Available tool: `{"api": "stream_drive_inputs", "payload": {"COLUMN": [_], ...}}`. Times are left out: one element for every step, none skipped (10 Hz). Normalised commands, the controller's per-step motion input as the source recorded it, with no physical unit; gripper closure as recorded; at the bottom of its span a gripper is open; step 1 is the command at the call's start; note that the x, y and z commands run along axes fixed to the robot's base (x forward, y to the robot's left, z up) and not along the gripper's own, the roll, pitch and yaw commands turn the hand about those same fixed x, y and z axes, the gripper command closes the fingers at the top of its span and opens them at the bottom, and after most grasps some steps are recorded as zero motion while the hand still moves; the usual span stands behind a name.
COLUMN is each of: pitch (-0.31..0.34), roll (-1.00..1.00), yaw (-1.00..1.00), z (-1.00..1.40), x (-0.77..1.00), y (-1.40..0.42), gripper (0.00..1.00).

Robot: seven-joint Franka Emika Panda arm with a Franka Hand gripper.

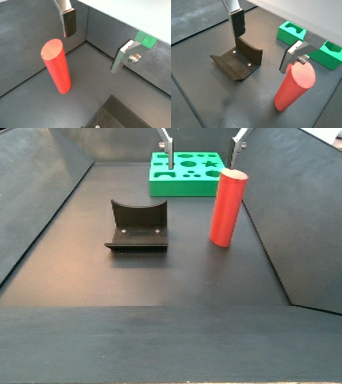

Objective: Pick up the oval object. Move up. Move to above the board. Insert the oval object.
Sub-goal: Pick up the oval object.

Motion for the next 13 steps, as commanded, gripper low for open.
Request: {"api": "stream_drive_inputs", "payload": {"pitch": [-0.063,-0.08,-0.041,-0.03,-0.027,-0.044,-0.054,-0.069,-0.074,-0.074,-0.079,-0.079,-0.083], "roll": [0.0,0.0,0.0,0.0,0.0,0.0,-0.01,-0.05,-0.05,-0.05,-0.06,-0.06,-0.04], "yaw": [-0.41,-0.83,-0.9,-0.94,-0.94,-0.95,-0.98,-1.0,-1.0,-1.0,-1.0,-1.0,-1.0], "z": [-0.05,0.0,0.0,0.0,0.0,0.0,0.0,0.0,0.0,0.0,-0.02,-0.01,-0.05], "x": [-0.22,-0.25,-0.24,-0.21,-0.2,-0.13,-0.05,0.0,0.0,0.0,0.0,0.0,0.0], "y": [0.0,0.0,0.0,0.0,0.0,0.0,0.0,0.0,0.0,-0.01,-0.01,-0.01,0.0], "gripper": [0.0,0.0,0.0,0.0,0.0,0.0,0.0,0.0,0.0,0.0,0.0,0.0,0.0]}}
